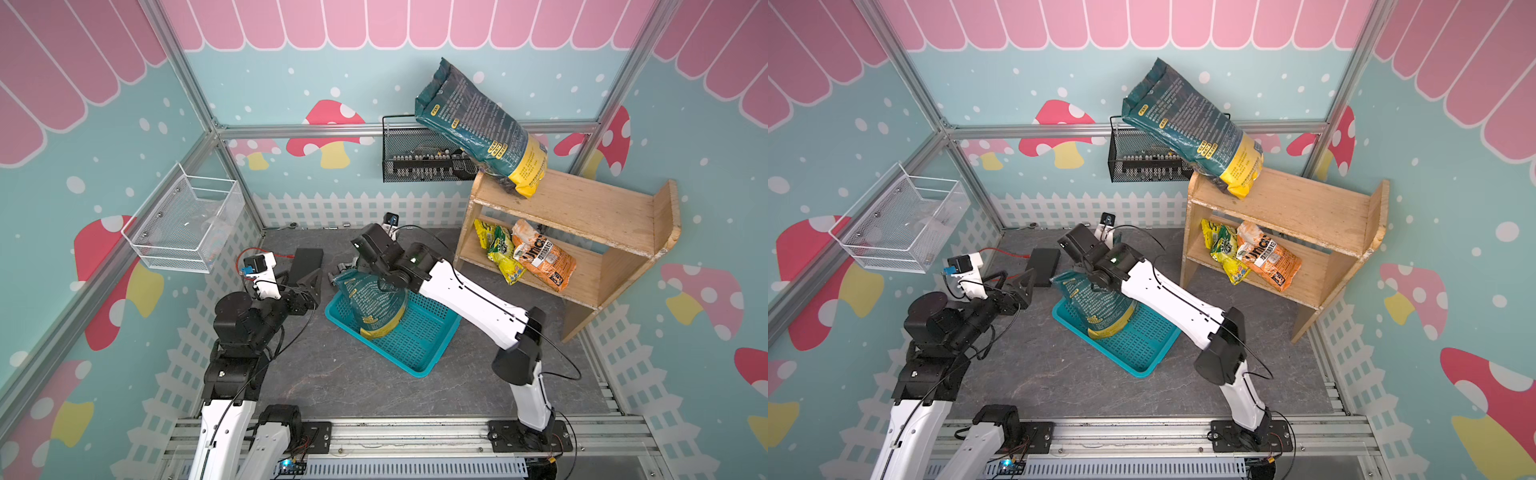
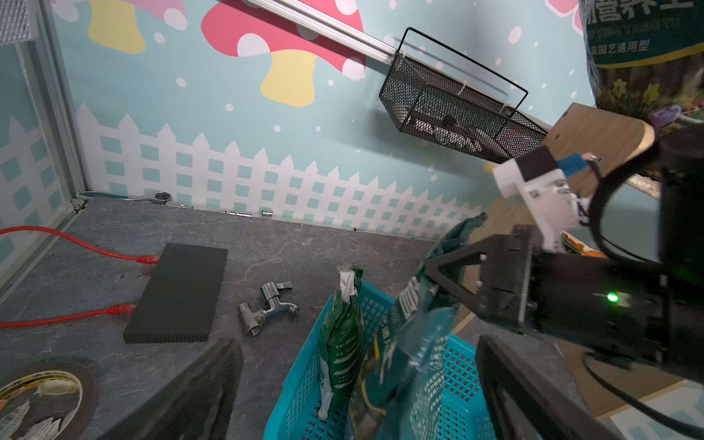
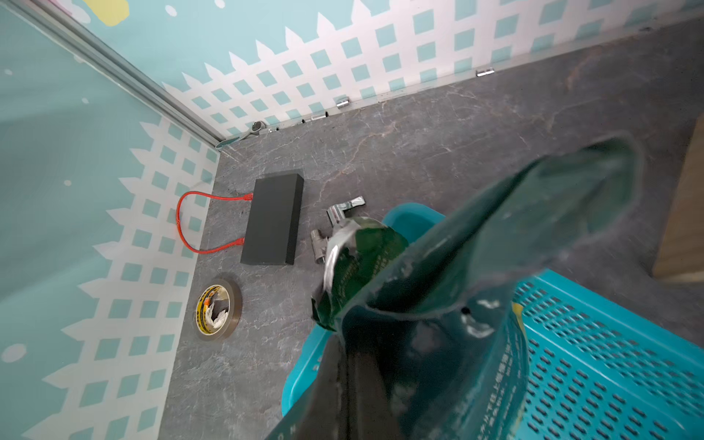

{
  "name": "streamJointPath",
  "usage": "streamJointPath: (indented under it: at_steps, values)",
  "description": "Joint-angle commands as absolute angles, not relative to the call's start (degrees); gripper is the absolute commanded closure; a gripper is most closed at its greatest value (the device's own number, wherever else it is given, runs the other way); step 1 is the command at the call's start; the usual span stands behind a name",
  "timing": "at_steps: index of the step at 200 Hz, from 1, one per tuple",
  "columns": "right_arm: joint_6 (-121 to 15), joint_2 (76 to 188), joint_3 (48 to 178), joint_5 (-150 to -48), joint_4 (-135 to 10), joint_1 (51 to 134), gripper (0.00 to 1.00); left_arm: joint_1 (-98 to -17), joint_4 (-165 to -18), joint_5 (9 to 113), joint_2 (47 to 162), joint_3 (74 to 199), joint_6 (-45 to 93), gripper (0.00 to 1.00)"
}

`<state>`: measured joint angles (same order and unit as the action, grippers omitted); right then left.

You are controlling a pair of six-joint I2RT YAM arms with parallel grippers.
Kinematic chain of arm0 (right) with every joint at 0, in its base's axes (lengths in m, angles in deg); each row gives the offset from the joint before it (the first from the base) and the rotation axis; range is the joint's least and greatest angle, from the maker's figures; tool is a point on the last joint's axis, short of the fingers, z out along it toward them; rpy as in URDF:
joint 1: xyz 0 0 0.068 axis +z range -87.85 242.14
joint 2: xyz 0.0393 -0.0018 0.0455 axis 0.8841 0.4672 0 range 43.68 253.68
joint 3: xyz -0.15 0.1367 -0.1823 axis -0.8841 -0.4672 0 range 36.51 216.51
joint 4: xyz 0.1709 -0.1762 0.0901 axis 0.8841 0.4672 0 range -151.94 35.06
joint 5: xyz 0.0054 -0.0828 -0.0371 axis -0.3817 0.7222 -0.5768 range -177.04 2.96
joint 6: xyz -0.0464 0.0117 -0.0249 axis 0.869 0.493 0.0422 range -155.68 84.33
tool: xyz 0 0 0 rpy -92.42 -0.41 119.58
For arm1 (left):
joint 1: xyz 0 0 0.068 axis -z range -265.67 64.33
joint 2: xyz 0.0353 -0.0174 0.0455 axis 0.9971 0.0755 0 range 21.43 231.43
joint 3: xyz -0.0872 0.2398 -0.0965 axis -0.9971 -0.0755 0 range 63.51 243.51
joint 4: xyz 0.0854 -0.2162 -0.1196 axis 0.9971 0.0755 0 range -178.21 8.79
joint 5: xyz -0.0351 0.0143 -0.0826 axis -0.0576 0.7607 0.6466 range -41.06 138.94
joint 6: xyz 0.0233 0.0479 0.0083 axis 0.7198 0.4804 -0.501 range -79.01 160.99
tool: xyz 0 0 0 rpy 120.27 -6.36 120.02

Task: Take down the fertilizer bag from the shelf
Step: Place the fertilizer bag in the storage box.

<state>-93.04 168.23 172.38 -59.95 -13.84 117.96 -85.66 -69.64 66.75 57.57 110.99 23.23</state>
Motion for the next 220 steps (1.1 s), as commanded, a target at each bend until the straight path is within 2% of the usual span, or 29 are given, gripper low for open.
streamJointPath:
  at_steps: [1, 41, 87, 139, 163, 180, 199, 220]
  values:
    - [-88.2, 172.1, 174.6, -62.9, -12.6, 117.9, 1.00, -86.0, -70.4, 67.2, 56.9, 110.3, 23.2, 0.01]
    - [-86.3, 177.1, 174.4, -70.3, -14.4, 116.5, 1.00, -86.0, -70.4, 67.2, 56.8, 110.2, 23.2, 0.01]
    - [-82.2, 177.6, 171.7, -70.2, -16.4, 116.0, 1.00, -86.0, -70.4, 67.2, 56.7, 110.1, 23.2, 0.01]
    - [-75.4, 174.0, 167.7, -75.3, -25.2, 114.8, 0.58, -86.0, -70.4, 67.3, 56.7, 110.0, 23.2, 0.01]
    - [-74.2, 172.0, 167.5, -77.8, -27.8, 113.7, 0.48, -86.0, -70.5, 69.1, 57.1, 110.1, 23.2, 0.01]
    - [-73.3, 170.5, 167.5, -78.7, -28.2, 113.0, 0.37, -86.0, -70.5, 69.5, 57.4, 110.2, 23.2, 0.01]
    - [-71.8, 168.1, 167.0, -78.4, -28.2, 112.7, 0.35, -86.0, -70.5, 69.0, 57.1, 110.2, 23.2, 0.01]
    - [-70.1, 164.6, 165.2, -76.6, -28.3, 112.7, 0.26, -86.0, -70.5, 68.7, 57.2, 110.2, 23.2, 0.01]
